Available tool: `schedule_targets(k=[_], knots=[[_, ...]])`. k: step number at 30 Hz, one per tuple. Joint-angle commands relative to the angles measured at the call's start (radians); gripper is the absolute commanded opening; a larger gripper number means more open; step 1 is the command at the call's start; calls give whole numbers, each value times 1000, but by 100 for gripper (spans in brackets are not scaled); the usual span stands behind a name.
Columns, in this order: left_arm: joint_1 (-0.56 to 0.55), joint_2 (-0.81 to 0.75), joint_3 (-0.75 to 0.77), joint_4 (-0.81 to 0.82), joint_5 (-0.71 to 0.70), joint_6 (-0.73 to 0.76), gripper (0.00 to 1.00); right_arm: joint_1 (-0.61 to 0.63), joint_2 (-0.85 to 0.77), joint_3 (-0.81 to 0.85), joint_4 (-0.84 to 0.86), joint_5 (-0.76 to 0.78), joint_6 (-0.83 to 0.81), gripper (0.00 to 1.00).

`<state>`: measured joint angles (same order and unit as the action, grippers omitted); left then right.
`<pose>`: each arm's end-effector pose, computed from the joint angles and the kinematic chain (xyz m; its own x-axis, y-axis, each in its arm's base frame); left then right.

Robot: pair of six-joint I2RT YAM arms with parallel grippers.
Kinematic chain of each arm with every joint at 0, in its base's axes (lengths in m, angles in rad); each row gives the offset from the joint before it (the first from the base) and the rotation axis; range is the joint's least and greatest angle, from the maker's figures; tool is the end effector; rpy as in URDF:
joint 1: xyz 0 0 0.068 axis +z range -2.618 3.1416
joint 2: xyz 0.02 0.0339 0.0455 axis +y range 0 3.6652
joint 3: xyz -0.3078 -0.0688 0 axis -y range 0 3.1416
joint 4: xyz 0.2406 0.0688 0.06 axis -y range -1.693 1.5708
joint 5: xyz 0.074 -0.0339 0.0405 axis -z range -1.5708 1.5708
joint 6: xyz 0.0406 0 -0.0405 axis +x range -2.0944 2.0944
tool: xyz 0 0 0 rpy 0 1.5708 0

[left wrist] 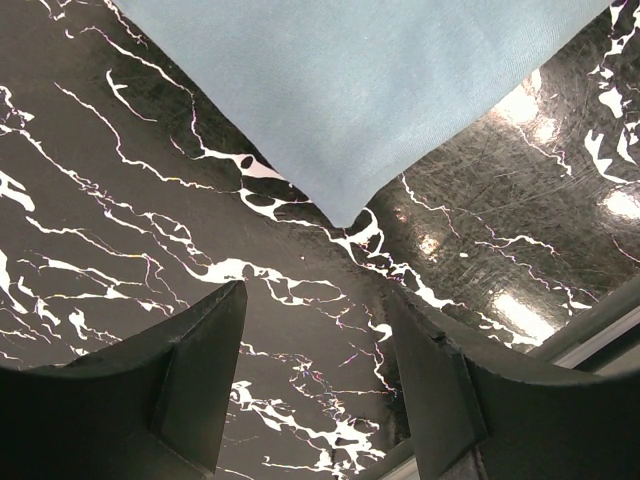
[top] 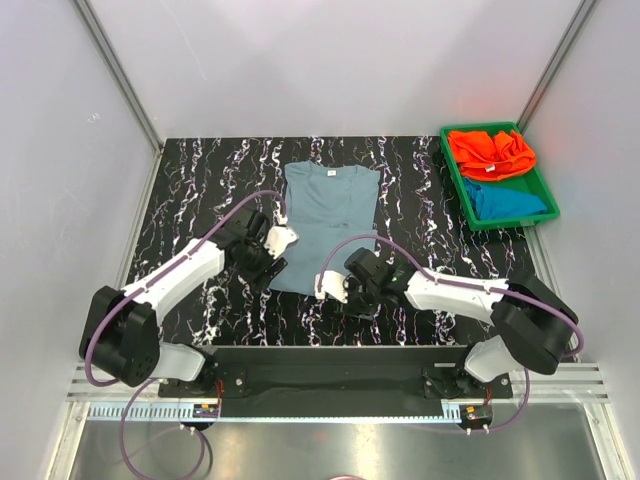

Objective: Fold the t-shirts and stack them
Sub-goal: Fold the tshirt

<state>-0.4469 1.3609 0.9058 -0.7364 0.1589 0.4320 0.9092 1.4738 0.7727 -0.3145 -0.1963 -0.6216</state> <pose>0.2142 -0.1098 0.2567 -0.5600 0.7268 -0.3978 0.7862 0.6175 0.0215 0.1613 0.2201 0.2138 0.0630 -0.8487 -0.5250 -0.9845 0.0335 -0.1722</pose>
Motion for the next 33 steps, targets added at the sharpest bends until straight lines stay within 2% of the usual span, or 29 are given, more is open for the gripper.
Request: schedule_targets(k=[1, 9, 12, 13, 14, 15, 22, 25, 28, 33], knots=[[10, -3, 45, 15, 36, -10, 64, 8, 5, -35, 95, 67, -30, 49], [11, 6, 35, 8, 42, -16, 64, 10, 58, -67, 135, 130, -58, 39], [10, 7, 33, -1, 22, 5, 64, 10, 75, -55, 141, 150, -52, 24], [10, 7, 31, -4, 16, 28, 65, 8, 74, -50, 137, 155, -52, 9], [11, 3, 30, -4, 2, 43, 64, 8, 65, -43, 137, 161, -52, 2], [13, -9, 25, -3, -21, 65, 64, 8, 60, -39, 137, 172, -46, 0], [20, -65, -45, 75, -78, 308, 63, 8, 22, 6, 101, 190, -7, 0], [19, -59, -71, 100, -79, 361, 62, 10, -3, 45, 75, 190, 23, 0], [17, -46, -68, 108, -58, 363, 61, 10, -21, 83, 49, 184, 40, 0], [-50, -20, -70, 124, -41, 335, 61, 8, -21, 93, 41, 184, 46, 0]])
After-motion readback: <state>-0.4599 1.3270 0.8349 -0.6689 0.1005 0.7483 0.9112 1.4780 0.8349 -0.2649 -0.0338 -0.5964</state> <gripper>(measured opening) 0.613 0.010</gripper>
